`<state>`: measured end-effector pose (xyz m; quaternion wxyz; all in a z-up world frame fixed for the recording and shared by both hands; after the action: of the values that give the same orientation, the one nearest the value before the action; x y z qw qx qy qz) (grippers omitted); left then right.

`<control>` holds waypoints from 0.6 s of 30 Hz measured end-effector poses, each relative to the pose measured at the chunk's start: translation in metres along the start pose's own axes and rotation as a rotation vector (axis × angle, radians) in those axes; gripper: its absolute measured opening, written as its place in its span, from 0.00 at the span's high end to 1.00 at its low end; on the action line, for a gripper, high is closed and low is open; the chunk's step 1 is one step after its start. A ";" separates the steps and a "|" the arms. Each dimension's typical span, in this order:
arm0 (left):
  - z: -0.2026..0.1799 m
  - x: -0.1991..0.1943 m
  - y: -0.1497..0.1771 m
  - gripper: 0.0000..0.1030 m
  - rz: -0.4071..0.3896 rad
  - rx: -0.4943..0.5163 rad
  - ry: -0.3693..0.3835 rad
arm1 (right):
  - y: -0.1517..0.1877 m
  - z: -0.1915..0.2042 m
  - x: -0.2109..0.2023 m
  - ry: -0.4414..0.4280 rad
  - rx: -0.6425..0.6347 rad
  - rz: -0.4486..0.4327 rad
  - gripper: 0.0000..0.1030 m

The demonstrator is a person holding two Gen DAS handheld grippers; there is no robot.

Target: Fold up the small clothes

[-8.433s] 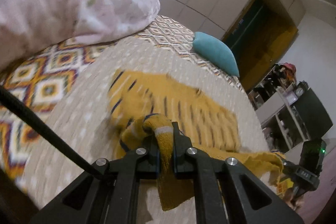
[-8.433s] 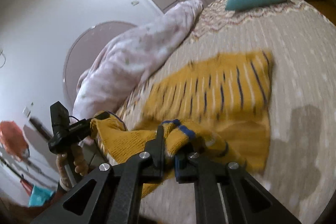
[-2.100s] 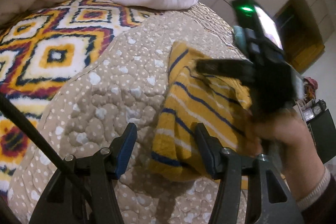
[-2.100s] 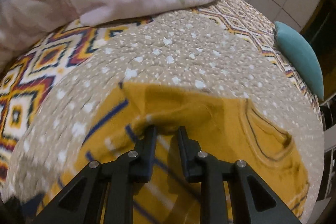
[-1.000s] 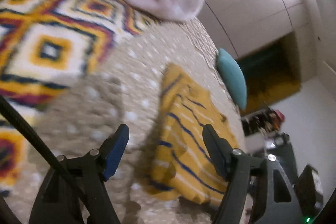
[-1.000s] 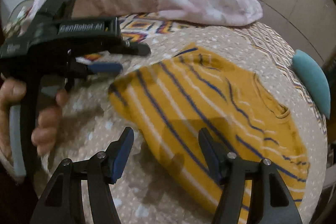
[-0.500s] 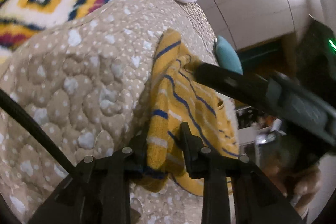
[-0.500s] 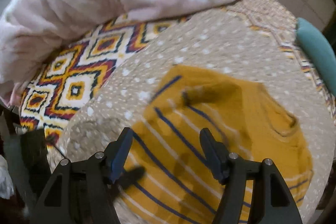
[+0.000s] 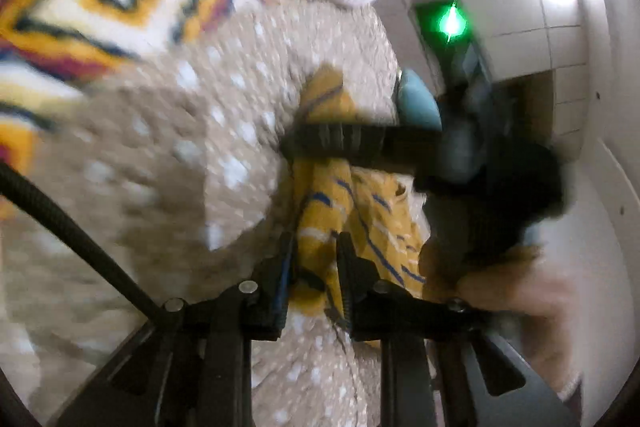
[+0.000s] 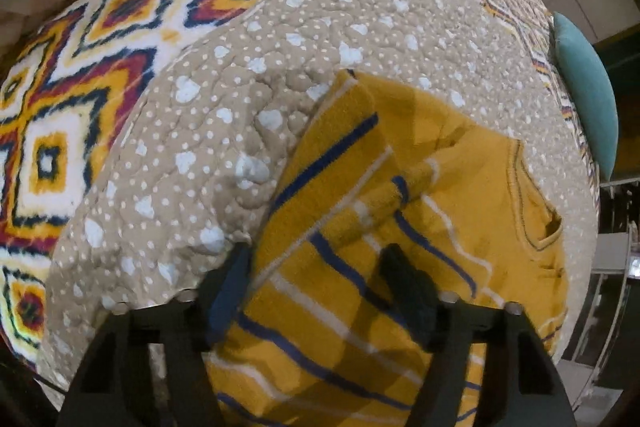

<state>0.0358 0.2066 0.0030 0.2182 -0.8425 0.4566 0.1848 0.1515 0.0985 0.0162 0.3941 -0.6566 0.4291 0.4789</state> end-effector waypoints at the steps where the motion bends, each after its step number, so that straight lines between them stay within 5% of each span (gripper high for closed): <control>1: 0.004 -0.016 -0.004 0.82 -0.054 0.001 -0.008 | 0.004 0.003 -0.001 0.024 -0.023 -0.018 0.45; 6: 0.021 -0.048 -0.018 0.78 -0.227 -0.004 -0.182 | 0.024 0.021 -0.010 0.123 -0.122 -0.154 0.78; 8: 0.027 -0.048 -0.020 0.76 -0.250 -0.035 -0.206 | 0.031 0.011 -0.020 0.062 -0.089 -0.197 0.81; 12: 0.016 -0.035 -0.015 0.74 -0.276 -0.004 -0.229 | 0.055 -0.052 -0.059 -0.130 0.055 -0.321 0.84; 18: -0.033 0.006 0.015 0.66 -0.238 0.172 -0.260 | 0.129 -0.190 -0.086 -0.254 0.276 -0.469 0.86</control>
<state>0.0299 0.1779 0.0248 0.3667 -0.8378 0.3358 0.2253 0.0702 -0.1036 0.1296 0.6300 -0.6130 0.2741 0.3902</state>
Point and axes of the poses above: each gripper's, at about its wrist camera, not at the fingertips, and x roughly the way its jaws point, z to its left, y to its underside, the point moved 2 cm from there along x, roughly the way its jaws point, and after that the axes turned 3 degrees about -y, right-handed, at the moved point
